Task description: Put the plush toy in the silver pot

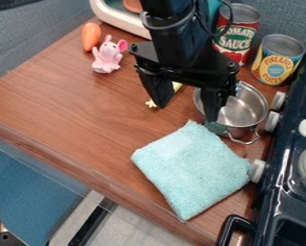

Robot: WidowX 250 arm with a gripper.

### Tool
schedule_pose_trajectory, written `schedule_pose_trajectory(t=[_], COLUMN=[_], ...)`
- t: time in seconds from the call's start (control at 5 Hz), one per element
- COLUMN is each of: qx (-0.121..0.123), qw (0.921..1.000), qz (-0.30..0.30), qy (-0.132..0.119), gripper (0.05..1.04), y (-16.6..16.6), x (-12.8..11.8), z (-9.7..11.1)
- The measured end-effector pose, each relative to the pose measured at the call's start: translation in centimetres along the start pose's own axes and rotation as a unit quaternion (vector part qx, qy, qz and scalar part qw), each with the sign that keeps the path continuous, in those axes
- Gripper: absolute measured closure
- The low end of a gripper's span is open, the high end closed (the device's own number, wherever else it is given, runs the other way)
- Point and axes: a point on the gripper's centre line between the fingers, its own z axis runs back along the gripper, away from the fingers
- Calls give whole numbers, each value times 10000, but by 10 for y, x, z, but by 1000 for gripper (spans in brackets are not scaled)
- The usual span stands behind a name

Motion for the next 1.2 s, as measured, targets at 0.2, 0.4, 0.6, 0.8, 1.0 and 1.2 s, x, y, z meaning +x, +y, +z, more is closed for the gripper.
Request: schedule_pose_trajectory(t=[0.2,0.4,0.6,0.8,1.0,1.2], qx=[-12,-148,-222,-136,39,359], qw=[10000,9977,9936,9861,9826,9773], qz=[29,662,1103,1629,1850,2087], qy=[88,-26,-83,-300,-166,-118], gripper=[85,85,85,85,85,85], y=[1,36,66,109,138,170], x=[-3,7,34,65,88,95], z=[-4,0,2,-1,-22,-35])
